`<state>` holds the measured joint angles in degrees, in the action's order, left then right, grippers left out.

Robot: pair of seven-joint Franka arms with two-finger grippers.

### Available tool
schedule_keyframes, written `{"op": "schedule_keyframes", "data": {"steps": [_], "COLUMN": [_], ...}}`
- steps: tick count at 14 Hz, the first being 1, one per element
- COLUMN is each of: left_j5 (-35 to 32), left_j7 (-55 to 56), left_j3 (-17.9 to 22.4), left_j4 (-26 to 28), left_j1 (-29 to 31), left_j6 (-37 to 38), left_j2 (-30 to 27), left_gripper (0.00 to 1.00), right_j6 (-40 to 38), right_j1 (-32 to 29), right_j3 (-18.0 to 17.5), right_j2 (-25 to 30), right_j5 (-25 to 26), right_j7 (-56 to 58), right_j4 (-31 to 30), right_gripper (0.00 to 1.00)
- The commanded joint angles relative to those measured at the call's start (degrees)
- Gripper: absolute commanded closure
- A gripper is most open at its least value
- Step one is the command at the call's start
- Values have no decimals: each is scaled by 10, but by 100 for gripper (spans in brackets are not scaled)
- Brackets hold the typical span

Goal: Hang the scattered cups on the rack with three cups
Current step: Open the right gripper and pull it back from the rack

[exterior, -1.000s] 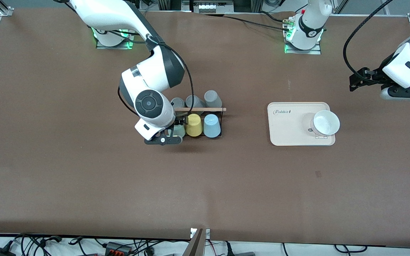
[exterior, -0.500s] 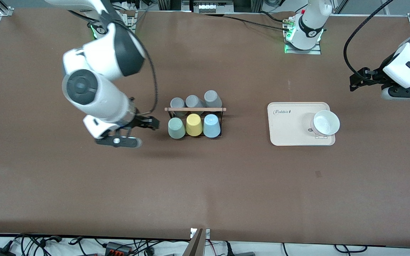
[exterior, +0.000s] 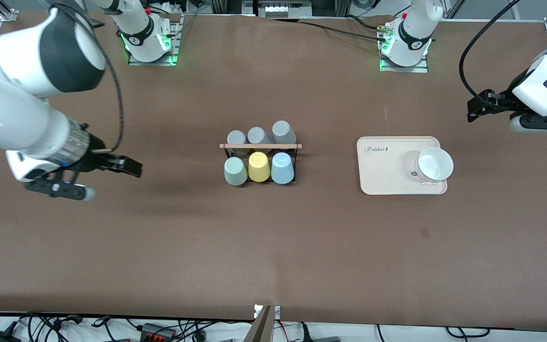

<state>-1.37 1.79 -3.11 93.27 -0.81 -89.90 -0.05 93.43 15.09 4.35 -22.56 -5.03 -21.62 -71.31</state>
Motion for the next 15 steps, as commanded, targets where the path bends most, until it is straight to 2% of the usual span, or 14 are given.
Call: {"op": "schedule_keyframes", "data": {"steps": [1,4,6,12,15], "left_j5": [-3,-3,-3,-3,-3], "left_j7": [-9,-9,-9,-8,-7], "left_j3": [-1,-1,-1,-4,-18], "left_j4": [-28,-28,-28,-28,-29], "left_j1": [-3,-3,-4,-5,-2], "left_j6": [10,10,10,11,15], "left_j2": [17,17,17,17,16], "left_gripper": [0,0,0,0,0], "right_j6": [-9,-39,-39,-37,-13], "right_j1": [-31,-86,-133,-161,-158], "right_j3": [-5,-10,-19,-14,-14], "right_j2": [29,40,56,80,117], "right_j5": [34,34,30,40,58], "right_j7": [67,92,162,239,239], "right_j4": [-8,-8,-8,-17,-78], "right_gripper": [0,0,0,0,0]}}
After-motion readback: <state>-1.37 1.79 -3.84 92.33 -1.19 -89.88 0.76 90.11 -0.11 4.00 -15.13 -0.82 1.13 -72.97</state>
